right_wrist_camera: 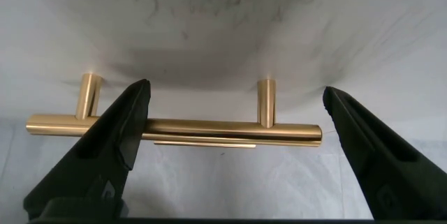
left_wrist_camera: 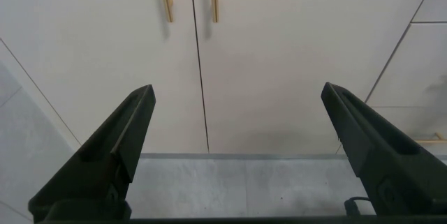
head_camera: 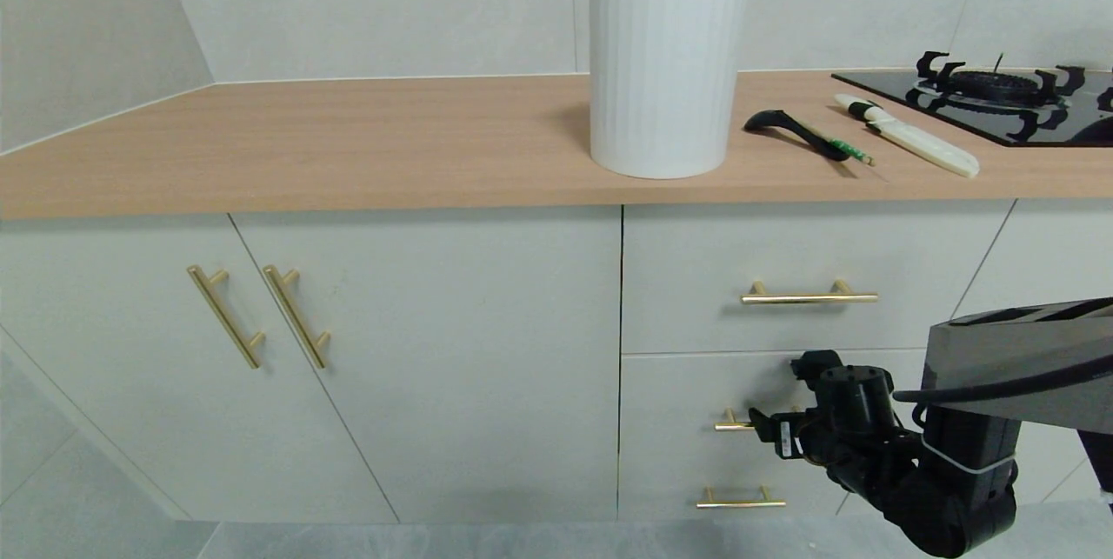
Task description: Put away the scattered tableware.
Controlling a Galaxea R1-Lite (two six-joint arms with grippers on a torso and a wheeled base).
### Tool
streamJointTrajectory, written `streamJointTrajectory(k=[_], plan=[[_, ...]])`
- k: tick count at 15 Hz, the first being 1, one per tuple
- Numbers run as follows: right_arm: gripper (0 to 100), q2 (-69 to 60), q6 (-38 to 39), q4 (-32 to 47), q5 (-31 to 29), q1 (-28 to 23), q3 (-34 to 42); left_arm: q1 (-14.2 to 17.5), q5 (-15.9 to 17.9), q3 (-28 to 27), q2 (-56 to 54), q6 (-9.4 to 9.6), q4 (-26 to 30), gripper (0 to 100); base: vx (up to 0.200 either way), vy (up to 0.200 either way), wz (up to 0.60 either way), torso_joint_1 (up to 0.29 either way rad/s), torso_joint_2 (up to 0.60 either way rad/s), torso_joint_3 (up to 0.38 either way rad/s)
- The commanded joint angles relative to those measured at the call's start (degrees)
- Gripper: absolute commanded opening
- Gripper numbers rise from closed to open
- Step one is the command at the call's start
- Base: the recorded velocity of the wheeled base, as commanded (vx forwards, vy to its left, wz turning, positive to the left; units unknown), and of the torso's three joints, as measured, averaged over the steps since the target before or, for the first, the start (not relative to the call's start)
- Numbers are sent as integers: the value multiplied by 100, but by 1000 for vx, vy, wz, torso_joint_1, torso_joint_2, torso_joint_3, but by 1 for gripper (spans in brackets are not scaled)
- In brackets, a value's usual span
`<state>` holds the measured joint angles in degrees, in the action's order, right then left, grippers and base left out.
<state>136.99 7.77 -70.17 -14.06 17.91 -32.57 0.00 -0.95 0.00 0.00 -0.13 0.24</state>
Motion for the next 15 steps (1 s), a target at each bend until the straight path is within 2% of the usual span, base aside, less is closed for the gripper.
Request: streamJointTrajectory(k=[1,7,10,11,12,15], plan=[[100,21,-21,56,-1,2,32,0,-2,0,9,-4,2,100,0,0,0,0,0,0],[100,-40,-21,153,8,2,49,0,-2,0,0,-4,2,100,0,0,0,0,0,0],[100,-515,-29,601,34,55,243,0,-2,0,9,-4,2,100,0,0,0,0,0,0],[100,-1174,-29,1366,96,125,331,0,-2,0,0,-4,2,100,0,0,0,0,0,0],[100,-1464,-29,1735,114,187,339,0,-2,0,0,-4,2,100,0,0,0,0,0,0],[100,-3301,-29,4020,219,600,208,0,-2,0,9,-4,2,100,0,0,0,0,0,0]])
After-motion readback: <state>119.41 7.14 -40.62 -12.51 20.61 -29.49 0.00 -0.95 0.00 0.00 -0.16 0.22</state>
